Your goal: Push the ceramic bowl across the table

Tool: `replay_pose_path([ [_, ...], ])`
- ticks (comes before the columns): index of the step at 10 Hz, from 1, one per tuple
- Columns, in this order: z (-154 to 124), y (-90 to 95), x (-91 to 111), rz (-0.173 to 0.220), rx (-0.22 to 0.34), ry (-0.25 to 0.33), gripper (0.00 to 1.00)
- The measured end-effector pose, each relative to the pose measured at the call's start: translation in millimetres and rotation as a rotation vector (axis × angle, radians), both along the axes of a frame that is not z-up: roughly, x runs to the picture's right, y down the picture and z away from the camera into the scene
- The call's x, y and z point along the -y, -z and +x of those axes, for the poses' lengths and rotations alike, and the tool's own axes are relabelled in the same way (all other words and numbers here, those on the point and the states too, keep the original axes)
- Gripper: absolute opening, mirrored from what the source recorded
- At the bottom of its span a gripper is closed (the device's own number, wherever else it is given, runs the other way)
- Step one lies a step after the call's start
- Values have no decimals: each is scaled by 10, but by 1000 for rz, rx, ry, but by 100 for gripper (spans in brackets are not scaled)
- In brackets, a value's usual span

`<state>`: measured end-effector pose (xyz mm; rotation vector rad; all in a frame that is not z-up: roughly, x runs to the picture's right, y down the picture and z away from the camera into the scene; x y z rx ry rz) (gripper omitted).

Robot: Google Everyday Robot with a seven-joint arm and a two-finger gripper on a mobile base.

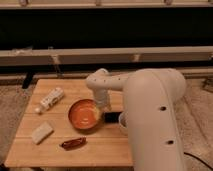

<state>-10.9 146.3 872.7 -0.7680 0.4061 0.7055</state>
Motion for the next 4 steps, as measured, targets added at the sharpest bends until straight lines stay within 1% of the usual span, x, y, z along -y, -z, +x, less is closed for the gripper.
replay_pose_path([
  [2, 87, 4, -39, -12, -10, -36, 65],
  [4, 165, 3, -33, -19, 4, -90, 65],
])
